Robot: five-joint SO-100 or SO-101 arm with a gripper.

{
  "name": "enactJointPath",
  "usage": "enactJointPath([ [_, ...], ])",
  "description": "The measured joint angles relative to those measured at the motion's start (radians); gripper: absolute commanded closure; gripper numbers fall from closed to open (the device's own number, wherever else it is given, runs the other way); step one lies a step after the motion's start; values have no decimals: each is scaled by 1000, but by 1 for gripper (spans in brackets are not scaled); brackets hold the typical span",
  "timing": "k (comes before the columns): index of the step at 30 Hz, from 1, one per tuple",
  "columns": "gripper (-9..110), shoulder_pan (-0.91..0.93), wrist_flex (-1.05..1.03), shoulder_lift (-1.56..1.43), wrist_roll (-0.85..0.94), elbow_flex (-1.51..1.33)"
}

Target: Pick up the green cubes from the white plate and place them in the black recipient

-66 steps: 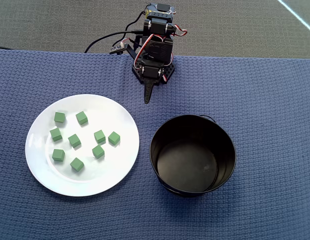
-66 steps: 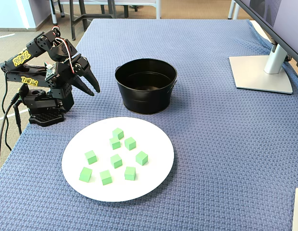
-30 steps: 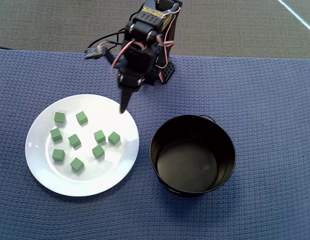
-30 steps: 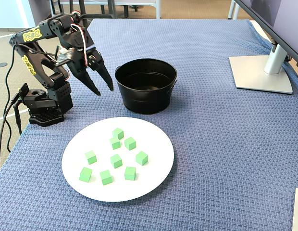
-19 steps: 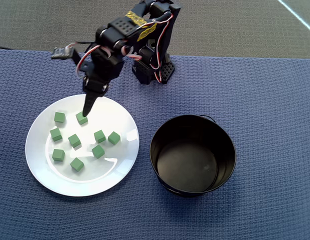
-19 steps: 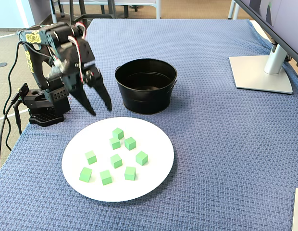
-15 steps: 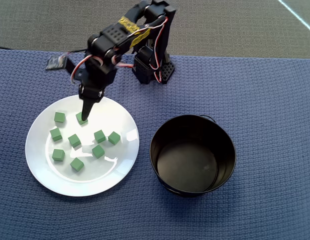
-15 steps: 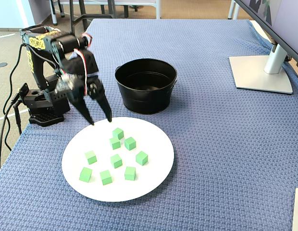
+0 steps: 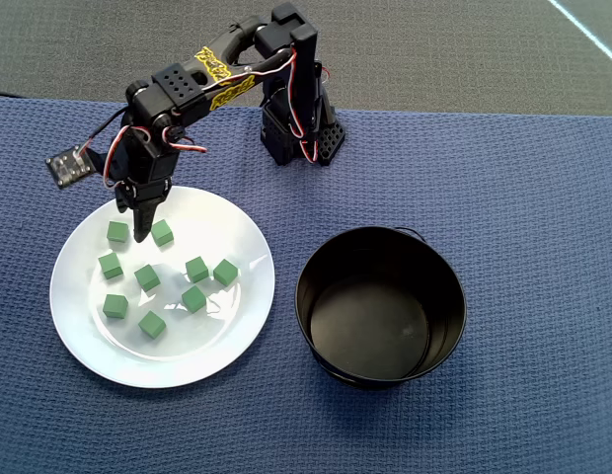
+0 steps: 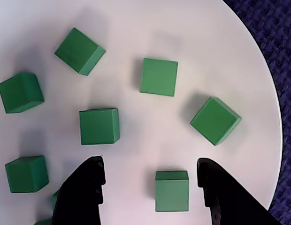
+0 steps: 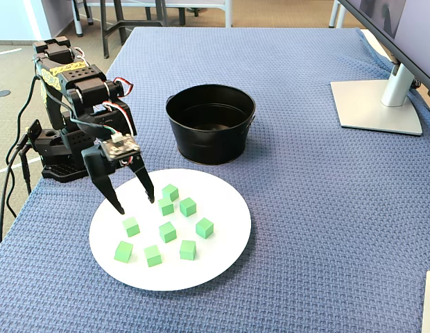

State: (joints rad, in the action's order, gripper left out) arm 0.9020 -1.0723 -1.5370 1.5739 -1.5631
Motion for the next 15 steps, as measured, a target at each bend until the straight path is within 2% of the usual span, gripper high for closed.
enactJointPath([
  [4, 83, -2, 21, 75, 37, 38],
  [7, 78, -3, 21, 126, 32, 60],
  [15, 76, -40, 77, 242, -149, 114],
])
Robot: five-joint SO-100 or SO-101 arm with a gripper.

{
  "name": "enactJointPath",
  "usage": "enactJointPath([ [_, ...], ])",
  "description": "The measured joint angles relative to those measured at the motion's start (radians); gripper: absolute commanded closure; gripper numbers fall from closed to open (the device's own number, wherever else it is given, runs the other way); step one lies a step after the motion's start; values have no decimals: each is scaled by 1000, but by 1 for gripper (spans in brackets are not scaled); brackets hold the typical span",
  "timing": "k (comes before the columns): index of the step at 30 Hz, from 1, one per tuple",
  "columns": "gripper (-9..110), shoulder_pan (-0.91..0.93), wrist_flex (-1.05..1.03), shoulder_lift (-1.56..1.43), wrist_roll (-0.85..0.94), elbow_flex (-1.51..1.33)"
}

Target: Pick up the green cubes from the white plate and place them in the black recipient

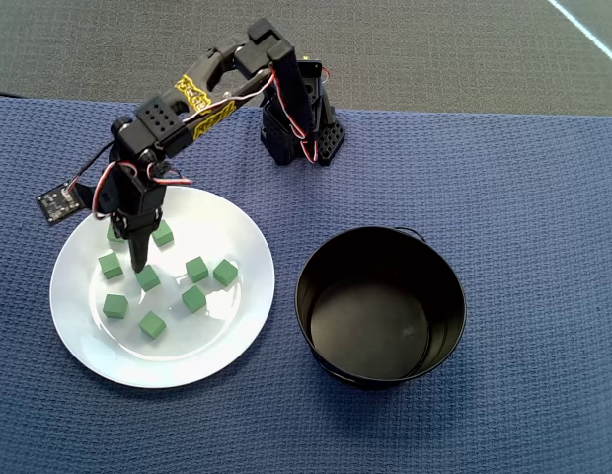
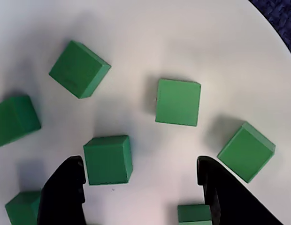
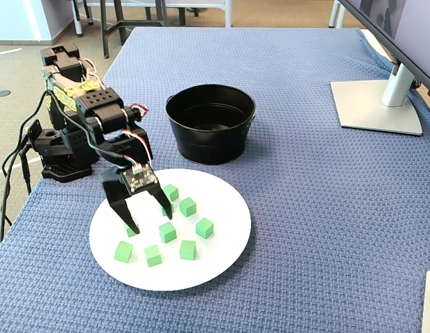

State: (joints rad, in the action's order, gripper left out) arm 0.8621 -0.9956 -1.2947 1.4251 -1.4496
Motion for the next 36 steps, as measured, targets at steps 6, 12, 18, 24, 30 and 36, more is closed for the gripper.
enactJointPath([
  [6, 78, -20, -17, 14, -115, 15],
  [12, 77, -44, -81, 14, -129, 15],
  [18, 78, -89, -104, 14, -155, 15],
  [24, 78, -123, -104, 14, -169, 15],
  [30, 78, -129, -101, 46, -181, 15],
  [36, 78, -129, -81, 77, -181, 18],
])
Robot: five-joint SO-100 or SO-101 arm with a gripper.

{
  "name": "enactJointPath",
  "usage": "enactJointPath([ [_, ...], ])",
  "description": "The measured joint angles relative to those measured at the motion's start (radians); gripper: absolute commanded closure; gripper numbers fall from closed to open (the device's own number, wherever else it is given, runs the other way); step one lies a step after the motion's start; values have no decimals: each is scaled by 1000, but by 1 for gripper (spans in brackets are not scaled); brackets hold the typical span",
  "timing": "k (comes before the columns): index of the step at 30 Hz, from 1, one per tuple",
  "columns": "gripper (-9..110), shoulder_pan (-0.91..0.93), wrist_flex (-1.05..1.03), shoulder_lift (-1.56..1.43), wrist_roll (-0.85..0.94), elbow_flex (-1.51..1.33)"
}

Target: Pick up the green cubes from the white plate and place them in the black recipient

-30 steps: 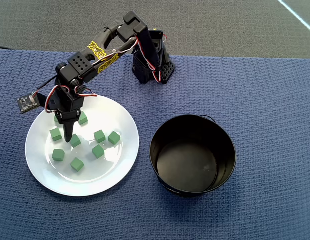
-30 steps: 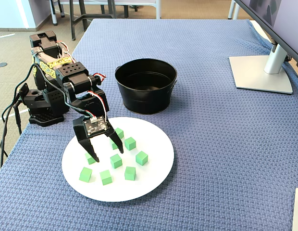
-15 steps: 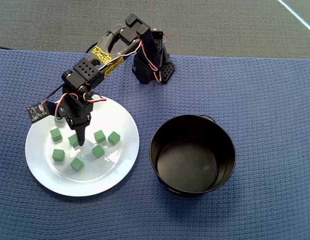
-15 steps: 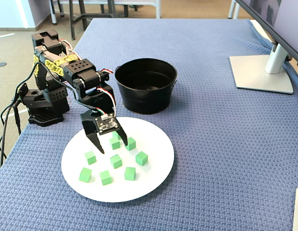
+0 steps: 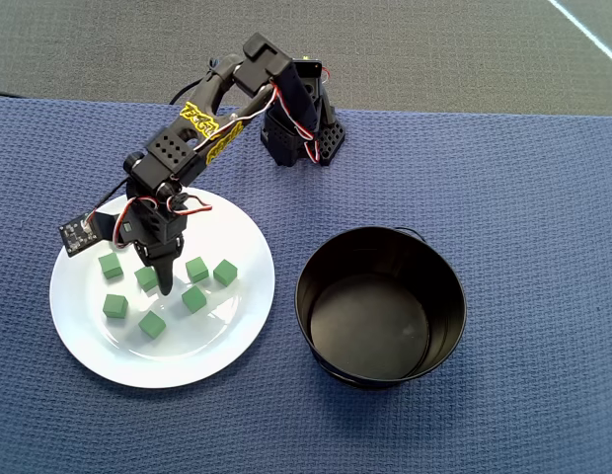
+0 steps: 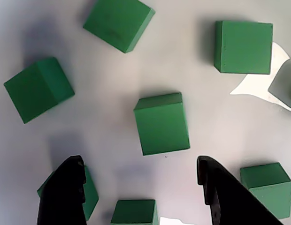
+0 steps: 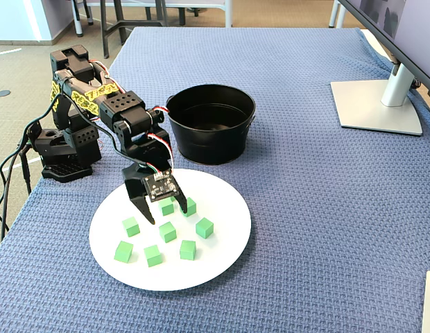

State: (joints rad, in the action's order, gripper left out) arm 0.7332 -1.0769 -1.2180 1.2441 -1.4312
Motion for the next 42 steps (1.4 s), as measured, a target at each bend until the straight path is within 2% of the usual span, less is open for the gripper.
enactJointPath([
  [22, 81, 44, 21, 129, 21, 98],
  [40, 81, 54, 75, 155, 163, 98],
  [42, 86, 54, 75, 155, 163, 98],
])
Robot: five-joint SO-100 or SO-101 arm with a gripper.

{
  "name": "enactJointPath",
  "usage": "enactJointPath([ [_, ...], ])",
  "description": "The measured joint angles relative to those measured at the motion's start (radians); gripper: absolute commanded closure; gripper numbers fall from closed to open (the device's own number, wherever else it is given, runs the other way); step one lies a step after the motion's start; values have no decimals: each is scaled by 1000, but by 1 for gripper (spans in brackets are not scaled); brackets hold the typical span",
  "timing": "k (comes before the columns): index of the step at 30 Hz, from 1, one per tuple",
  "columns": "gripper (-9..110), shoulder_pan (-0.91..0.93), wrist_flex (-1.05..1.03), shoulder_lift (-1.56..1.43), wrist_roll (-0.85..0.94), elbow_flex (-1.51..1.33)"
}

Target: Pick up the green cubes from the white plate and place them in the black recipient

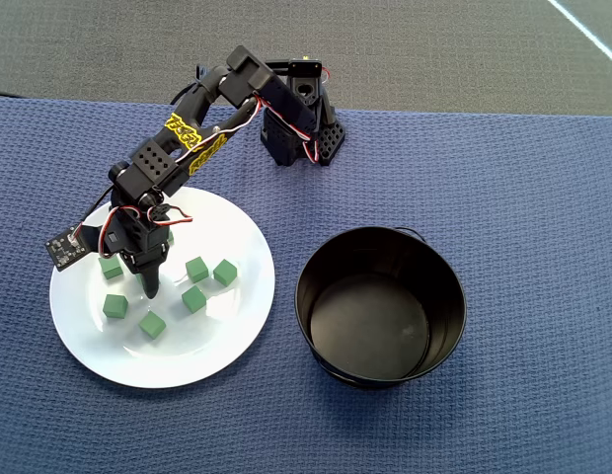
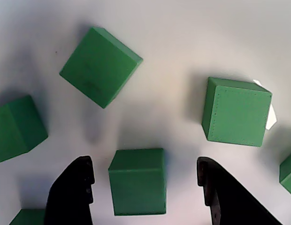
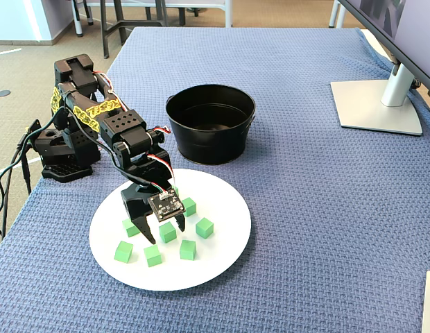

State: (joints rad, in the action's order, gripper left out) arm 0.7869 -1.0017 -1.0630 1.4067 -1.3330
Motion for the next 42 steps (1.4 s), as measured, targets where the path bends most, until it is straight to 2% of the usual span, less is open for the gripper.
enactJointPath([
  [1, 102, 0, 0, 0, 0, 0],
  [14, 101, 0, 66, 0, -34, -35],
  [20, 101, 0, -48, 0, -104, 26],
  [30, 101, -17, -426, -8, -201, 347],
  [36, 101, -92, -591, -181, -367, 453],
  [42, 102, -272, -518, -491, -615, 206],
])
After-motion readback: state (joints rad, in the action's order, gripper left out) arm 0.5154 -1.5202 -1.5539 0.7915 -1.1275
